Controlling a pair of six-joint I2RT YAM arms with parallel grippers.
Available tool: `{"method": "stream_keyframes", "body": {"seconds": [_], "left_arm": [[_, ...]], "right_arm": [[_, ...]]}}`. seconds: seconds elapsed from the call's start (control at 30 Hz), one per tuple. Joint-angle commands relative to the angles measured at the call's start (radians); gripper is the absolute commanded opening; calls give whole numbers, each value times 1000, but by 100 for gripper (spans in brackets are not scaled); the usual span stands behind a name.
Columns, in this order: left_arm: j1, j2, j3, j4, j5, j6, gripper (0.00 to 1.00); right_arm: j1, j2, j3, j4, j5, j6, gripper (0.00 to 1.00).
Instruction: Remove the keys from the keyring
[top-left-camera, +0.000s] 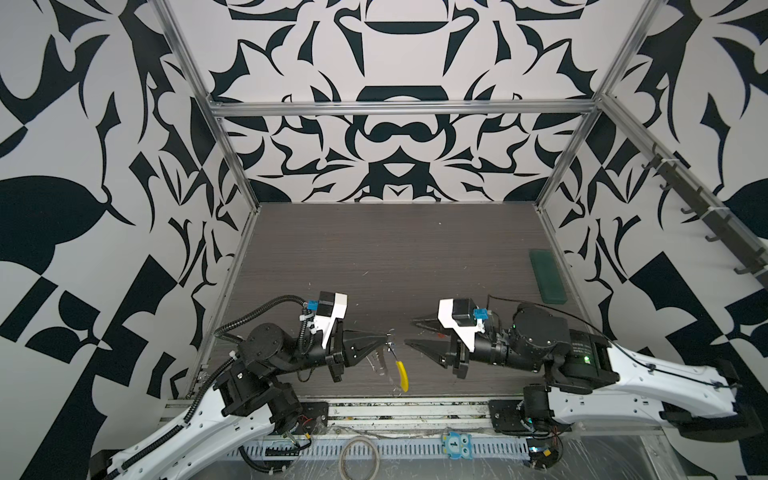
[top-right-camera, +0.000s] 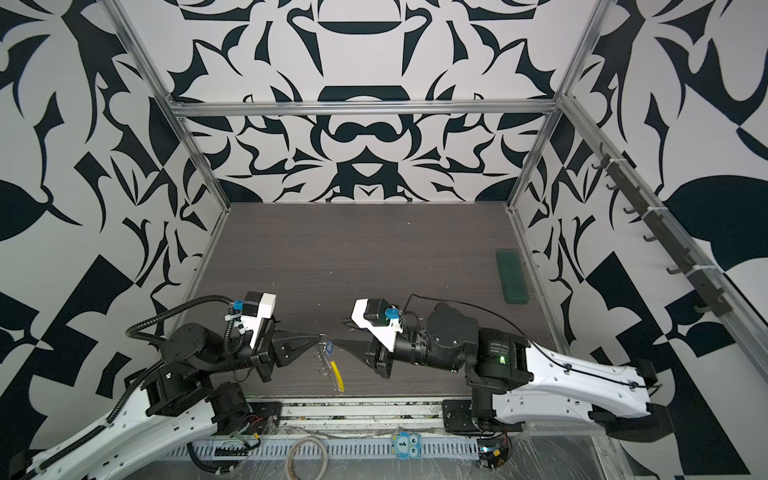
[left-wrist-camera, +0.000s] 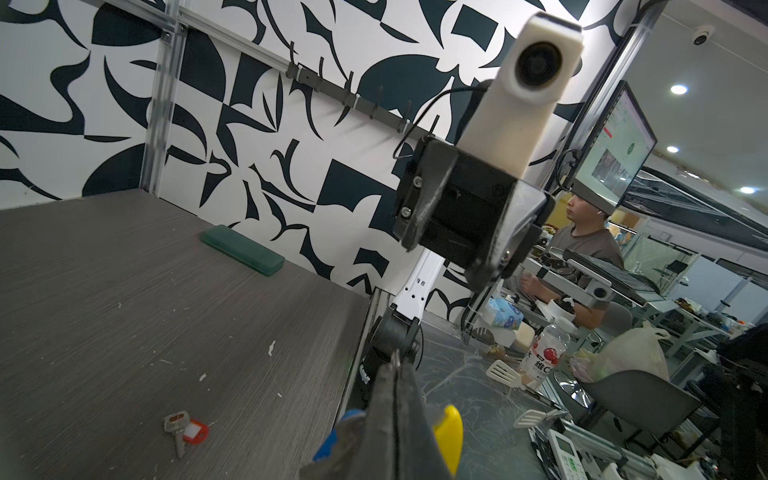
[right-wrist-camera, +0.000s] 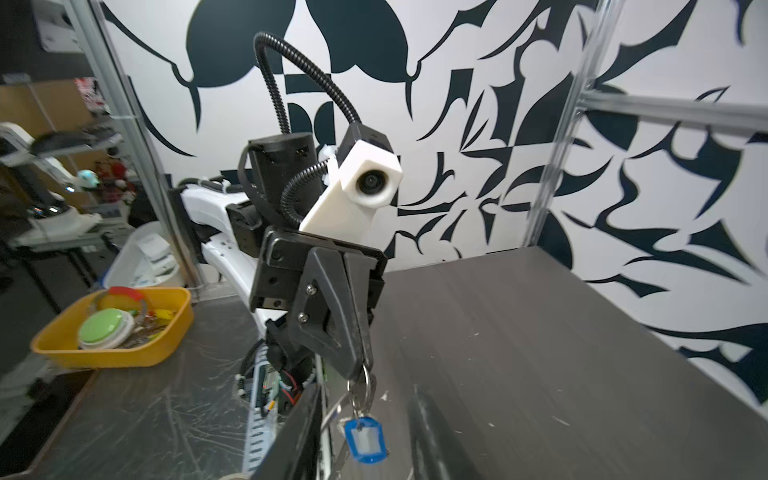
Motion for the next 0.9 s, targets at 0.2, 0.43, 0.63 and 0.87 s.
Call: {"method": "stream_keyframes", "body": {"seconds": [0.2, 0.43, 0.63, 0.87], "left_arm": [[1, -9, 23, 62, 20, 3, 0], [0, -8, 22, 66, 21, 3, 0], [0, -10, 20, 63, 21, 3, 0], [1, -8, 20, 66, 17, 3, 0]], "right_arm": [[-153, 43, -67, 165, -354, 207, 46], [-152, 88, -77, 204, -400, 238, 42], [-152, 99, -83, 222, -408, 250, 29], [-152, 111, -82, 222, -422, 257, 16]]}}
